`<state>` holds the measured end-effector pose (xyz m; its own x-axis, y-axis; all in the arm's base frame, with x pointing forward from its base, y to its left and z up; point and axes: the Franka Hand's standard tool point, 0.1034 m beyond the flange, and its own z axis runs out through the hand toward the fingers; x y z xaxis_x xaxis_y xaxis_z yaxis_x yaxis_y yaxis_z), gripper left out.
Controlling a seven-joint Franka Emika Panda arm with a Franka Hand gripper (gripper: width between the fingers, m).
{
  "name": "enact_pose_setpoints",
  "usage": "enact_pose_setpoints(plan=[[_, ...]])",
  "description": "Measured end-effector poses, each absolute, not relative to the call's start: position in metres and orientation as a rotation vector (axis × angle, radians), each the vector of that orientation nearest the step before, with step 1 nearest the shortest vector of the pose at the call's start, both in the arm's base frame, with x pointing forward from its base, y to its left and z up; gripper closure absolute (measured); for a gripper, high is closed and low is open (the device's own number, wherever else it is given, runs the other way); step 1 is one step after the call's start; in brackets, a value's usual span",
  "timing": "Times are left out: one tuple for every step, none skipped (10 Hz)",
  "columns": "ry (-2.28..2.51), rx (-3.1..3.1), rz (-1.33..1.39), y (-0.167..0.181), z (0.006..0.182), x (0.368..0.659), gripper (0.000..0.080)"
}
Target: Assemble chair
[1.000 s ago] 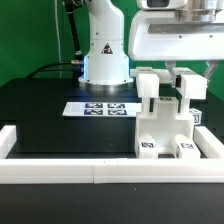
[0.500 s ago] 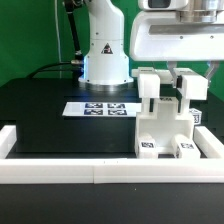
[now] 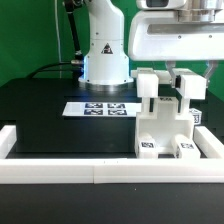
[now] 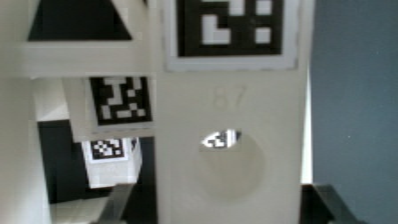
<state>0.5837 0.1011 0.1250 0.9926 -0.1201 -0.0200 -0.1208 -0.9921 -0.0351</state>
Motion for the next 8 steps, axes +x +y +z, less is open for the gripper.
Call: enact_pose_setpoints(plan=[[0.188, -3.099, 0.027, 0.101, 0.125, 0.5838, 0.0511], [0.188, -3.099, 0.024, 0.1011, 0.1248, 0.584, 0.0511], [0.187, -3.1, 0.022, 0.101, 0.1247, 0.5842, 0.0511], [0.187, -3.099, 0.022, 0.1012, 0.1248, 0.5839, 0.0511], [0.187, -3.099, 0.021, 0.1015, 0.1248, 0.5834, 0.0511], [0.186, -3.099, 0.022, 0.1028, 0.1247, 0.5822, 0.0511], [0.184, -3.099, 0.023, 0.1047, 0.1245, 0.5804, 0.0511], [0.182, -3.099, 0.024, 0.1055, 0.1243, 0.5791, 0.0511]])
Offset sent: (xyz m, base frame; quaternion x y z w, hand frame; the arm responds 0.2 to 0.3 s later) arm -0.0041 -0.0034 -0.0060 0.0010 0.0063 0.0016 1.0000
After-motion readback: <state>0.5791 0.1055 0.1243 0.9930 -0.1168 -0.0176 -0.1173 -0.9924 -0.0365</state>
